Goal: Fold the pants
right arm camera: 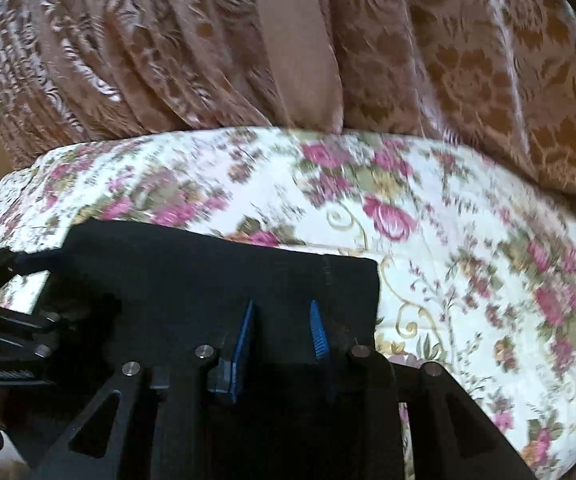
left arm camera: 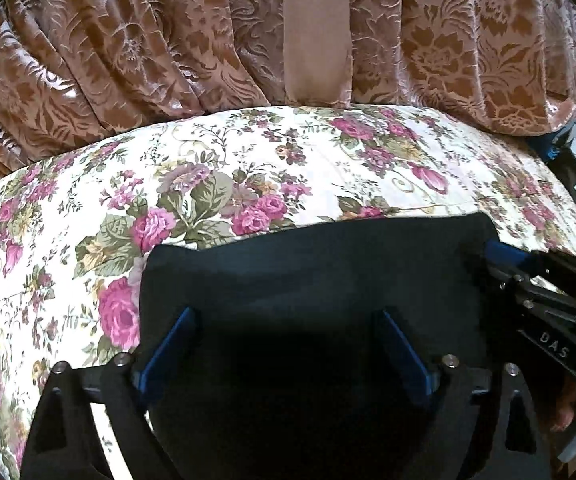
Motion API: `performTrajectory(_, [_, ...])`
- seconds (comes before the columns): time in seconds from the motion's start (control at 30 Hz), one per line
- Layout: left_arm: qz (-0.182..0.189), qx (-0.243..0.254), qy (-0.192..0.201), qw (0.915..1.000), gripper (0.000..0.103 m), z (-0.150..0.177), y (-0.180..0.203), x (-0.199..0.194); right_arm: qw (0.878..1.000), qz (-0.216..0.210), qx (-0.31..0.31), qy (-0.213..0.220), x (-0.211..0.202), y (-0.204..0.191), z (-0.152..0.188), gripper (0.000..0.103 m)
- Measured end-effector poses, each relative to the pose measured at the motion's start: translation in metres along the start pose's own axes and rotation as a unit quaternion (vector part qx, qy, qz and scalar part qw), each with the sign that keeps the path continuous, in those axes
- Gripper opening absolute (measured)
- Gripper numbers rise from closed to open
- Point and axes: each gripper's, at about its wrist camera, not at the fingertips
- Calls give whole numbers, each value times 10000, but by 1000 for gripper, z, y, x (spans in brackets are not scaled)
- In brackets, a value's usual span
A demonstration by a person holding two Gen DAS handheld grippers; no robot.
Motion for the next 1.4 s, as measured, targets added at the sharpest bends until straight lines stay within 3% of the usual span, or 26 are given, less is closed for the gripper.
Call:
performTrajectory(0.1, [37, -85, -116, 9999, 103, -3, -3, 18, 9987, 21, 501, 48, 16, 20, 8, 44])
performTrajectory(0.2, [159, -151, -7, 9998, 103, -1, -6, 25, 9959, -221, 855, 178, 24, 34, 15, 45])
performTrajectory(0.4, [357, -249, 379, 9983, 103, 13, -13, 10, 9946, -185, 866, 536, 12, 29, 26, 45])
performTrajectory(0.43, [369, -307, 502, 9976, 103, 18, -16, 3, 9938, -193, 915, 607, 8, 30, 29, 49])
performTrajectory(0.47, [349, -353, 569, 9971, 103, 22, -19, -2, 9933, -150, 955, 630, 4, 30, 32, 58])
performTrajectory(0.53, [330, -507, 615, 9963, 103, 33, -28, -10, 9912, -237, 1160, 596, -2, 34, 42, 62])
performTrajectory(0.77, [815, -1321, 427, 9869, 103, 68, -64, -24, 9802, -803, 1705, 613, -15, 47, 77, 68])
performTrajectory(0.93, [1482, -1969, 259, 9688, 103, 95, -90, -29, 9656, -1271, 2223, 450, -16, 58, 94, 72])
performTrajectory(1.1, [1810, -1744, 220, 9677, 103, 107, -94, -40, 9440, -1846, 2726, 227, -14, 65, 112, 77])
performTrajectory(1.23, [2443, -1578, -117, 9567, 103, 111, -95, -37, 9416, -2127, 2607, 83, -19, 65, 116, 77])
performTrajectory(1.4, [2593, -1087, -305, 9592, 103, 113, -81, -39, 9347, -2411, 2611, -81, -21, 66, 120, 77])
Point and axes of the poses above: each gripper's, at about its wrist camera, not at the fingertips, and x roughly the way its jaws point, y to its right, z to its underside, and after that the axes turned 9 degrees about -x, right-handed
